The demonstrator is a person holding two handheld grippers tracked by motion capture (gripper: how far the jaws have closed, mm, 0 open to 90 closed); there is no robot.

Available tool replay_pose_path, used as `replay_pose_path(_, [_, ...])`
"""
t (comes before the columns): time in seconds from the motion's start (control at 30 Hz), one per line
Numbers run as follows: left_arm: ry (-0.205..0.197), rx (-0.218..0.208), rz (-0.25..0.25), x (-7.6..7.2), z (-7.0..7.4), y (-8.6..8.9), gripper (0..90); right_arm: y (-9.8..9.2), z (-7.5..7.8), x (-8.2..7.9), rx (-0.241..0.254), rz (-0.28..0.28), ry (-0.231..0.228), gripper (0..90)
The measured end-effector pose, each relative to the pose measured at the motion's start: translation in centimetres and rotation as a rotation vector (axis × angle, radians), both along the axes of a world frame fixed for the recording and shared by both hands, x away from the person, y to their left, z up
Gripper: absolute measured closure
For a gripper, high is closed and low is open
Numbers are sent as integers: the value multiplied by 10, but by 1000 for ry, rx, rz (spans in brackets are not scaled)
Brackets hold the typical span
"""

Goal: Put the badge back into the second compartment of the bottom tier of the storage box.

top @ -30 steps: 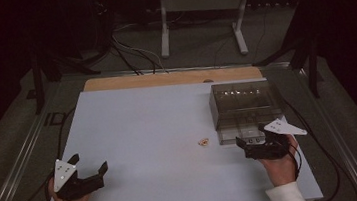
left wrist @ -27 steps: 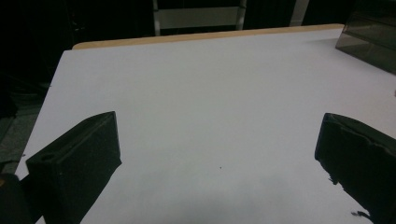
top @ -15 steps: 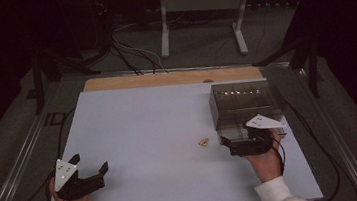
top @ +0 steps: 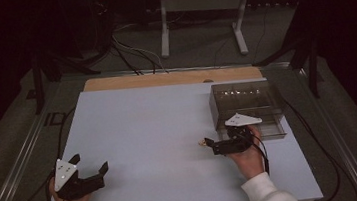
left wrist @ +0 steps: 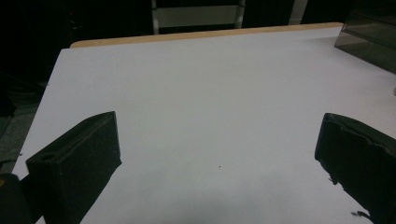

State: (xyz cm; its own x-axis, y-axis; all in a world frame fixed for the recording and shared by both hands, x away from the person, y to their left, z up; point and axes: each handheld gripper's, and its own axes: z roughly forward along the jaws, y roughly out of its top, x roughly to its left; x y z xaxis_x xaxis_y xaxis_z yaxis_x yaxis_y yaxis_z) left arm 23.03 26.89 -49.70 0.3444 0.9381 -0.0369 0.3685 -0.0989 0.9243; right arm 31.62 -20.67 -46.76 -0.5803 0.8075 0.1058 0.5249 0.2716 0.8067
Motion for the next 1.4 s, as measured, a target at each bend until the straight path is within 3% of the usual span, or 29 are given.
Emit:
replay_pose_path(0.33, [1,-1,-2,0,0,0,7,20,-16,12,-51,16,49,140])
replay_pose_path(0.5, [1,0,-3,0,0,0,7,26,-21,17,-80,-24,62,258])
replay_pose_path(0.67, [1,-2,-3,0,0,0,7,32,-27,21,-135,-40,75,363])
replay_pose_path(0.7, [1,-2,-3,0,0,0,7,33,-29,21,-153,-41,77,363])
replay_pose_path(0.73, [0,-3,-3,0,0,0,7,37,-33,23,-197,-42,82,424])
replay_pose_path(0.8, [0,-1,-4,0,0,0,7,39,-36,24,-222,-50,95,448])
replay_pose_path(0.97, [0,-2,-3,0,0,0,7,39,-41,26,-224,-61,136,484])
replay_pose_path(1.2, [2,0,-5,0,0,0,7,41,-45,25,-213,-30,177,536])
replay_pose_path(1.4, [4,1,-5,1,0,0,7,41,-46,24,-227,-43,168,597])
